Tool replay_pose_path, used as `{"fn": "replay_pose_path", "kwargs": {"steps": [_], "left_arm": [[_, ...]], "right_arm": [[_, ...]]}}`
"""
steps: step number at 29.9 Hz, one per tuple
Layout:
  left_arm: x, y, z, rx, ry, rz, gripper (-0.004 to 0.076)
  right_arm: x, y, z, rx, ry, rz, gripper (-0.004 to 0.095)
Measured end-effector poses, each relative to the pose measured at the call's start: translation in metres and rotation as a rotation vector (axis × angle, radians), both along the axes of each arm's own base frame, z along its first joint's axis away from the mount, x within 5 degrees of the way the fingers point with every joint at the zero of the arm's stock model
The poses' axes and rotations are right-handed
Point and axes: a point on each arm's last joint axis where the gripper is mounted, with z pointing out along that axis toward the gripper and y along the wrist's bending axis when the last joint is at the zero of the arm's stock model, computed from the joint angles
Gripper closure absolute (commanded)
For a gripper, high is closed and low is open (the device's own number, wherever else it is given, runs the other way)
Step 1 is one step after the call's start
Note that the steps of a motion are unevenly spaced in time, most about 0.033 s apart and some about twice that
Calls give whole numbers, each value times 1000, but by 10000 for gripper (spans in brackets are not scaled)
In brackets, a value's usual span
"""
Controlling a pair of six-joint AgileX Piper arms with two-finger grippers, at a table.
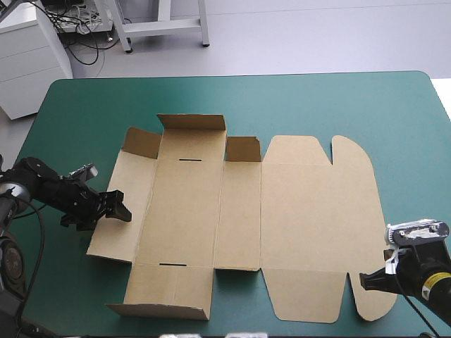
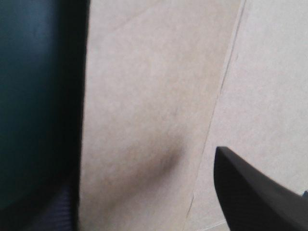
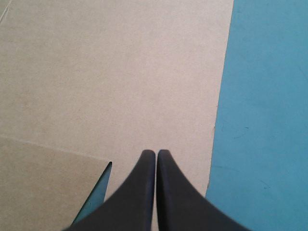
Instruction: Fold the box
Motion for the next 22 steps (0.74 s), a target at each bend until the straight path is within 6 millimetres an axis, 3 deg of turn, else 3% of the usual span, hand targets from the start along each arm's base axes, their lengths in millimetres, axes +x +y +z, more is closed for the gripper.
{"fn": "replay_pose_path", "kwargs": {"steps": [10,16,22], "left_arm": [[-3,-25,2,-59,5,-33,227],[2,-37,16,-188,-59,29,227],[-1,-44,15,-172,-43,4,227]], "right_arm": [[0,0,0,-1,0,0,912],[0,0,0,0,-1,0,912],[0,0,0,1,-1,-2,912]]}}
